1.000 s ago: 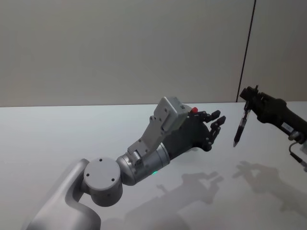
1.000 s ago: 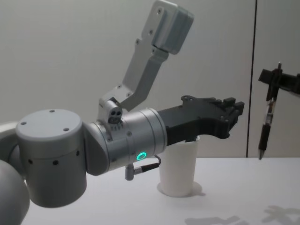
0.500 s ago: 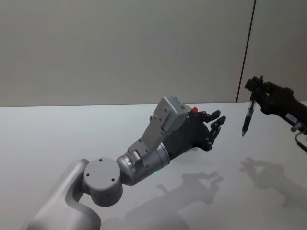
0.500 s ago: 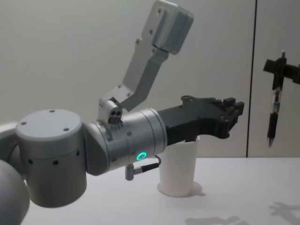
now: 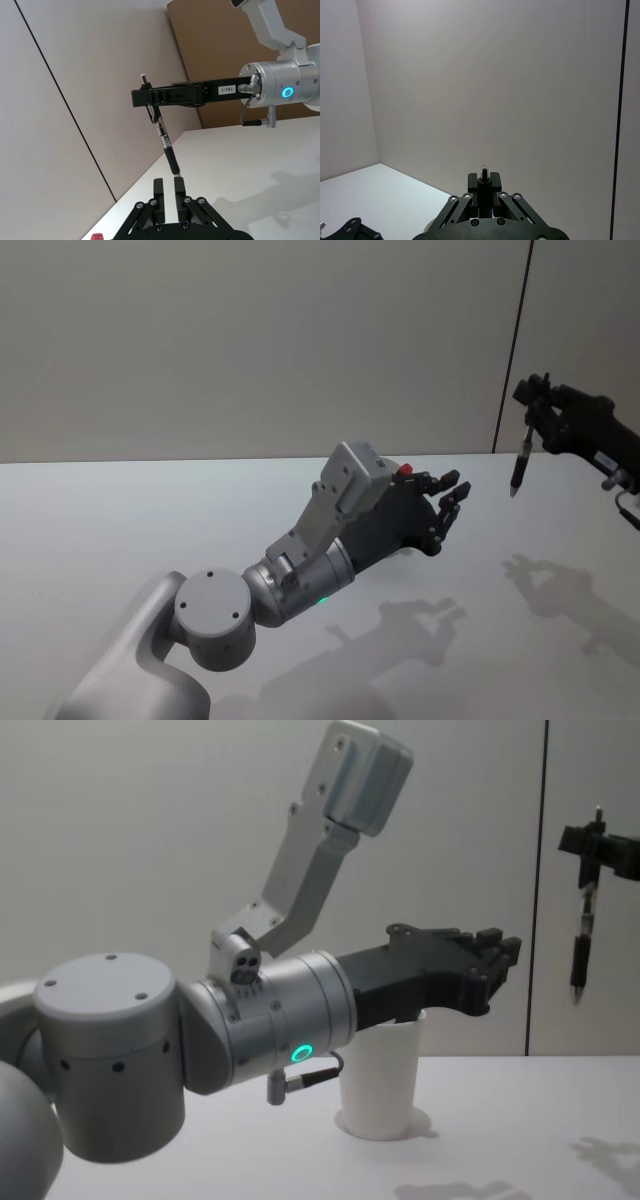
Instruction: Place the pen into the pen holder.
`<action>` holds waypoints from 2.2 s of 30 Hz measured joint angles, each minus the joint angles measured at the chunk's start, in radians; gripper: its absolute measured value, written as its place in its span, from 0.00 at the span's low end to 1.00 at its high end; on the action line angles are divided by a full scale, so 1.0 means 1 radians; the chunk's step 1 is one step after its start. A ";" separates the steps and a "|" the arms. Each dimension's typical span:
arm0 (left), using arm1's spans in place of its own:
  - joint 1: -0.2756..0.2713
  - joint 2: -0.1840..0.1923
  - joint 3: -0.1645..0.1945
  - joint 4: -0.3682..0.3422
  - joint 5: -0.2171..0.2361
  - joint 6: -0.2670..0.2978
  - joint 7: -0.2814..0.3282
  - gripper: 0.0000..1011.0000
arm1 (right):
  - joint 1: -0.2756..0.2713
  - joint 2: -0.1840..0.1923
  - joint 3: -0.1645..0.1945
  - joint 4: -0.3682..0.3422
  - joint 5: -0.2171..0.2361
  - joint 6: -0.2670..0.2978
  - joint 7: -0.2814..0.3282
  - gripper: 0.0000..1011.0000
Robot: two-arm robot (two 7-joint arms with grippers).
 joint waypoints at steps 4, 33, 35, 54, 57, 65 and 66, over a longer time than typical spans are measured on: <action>0.000 0.000 0.000 0.000 0.000 0.000 0.000 0.13 | 0.021 -0.009 -0.005 0.022 -0.013 -0.009 0.006 0.13; 0.000 0.000 0.000 0.000 0.000 0.000 0.000 0.13 | 0.152 -0.075 -0.044 0.167 -0.054 -0.073 0.064 0.13; 0.000 0.000 0.000 0.000 0.000 0.000 0.000 0.13 | 0.160 -0.079 -0.046 0.174 -0.058 -0.078 0.067 0.13; 0.000 0.000 0.000 0.000 0.000 0.000 0.000 0.13 | 0.219 -0.104 -0.055 0.262 -0.061 -0.112 0.099 0.13; 0.000 0.000 0.000 0.000 0.000 0.000 0.000 0.13 | 0.235 -0.110 -0.056 0.291 -0.055 -0.120 0.114 0.13; 0.000 0.000 0.000 0.000 0.000 0.000 0.000 0.13 | 0.268 -0.122 -0.059 0.357 -0.041 -0.141 0.151 0.13; 0.000 0.000 0.000 0.000 0.000 0.000 0.000 0.13 | 0.276 -0.125 -0.059 0.372 -0.039 -0.145 0.159 0.13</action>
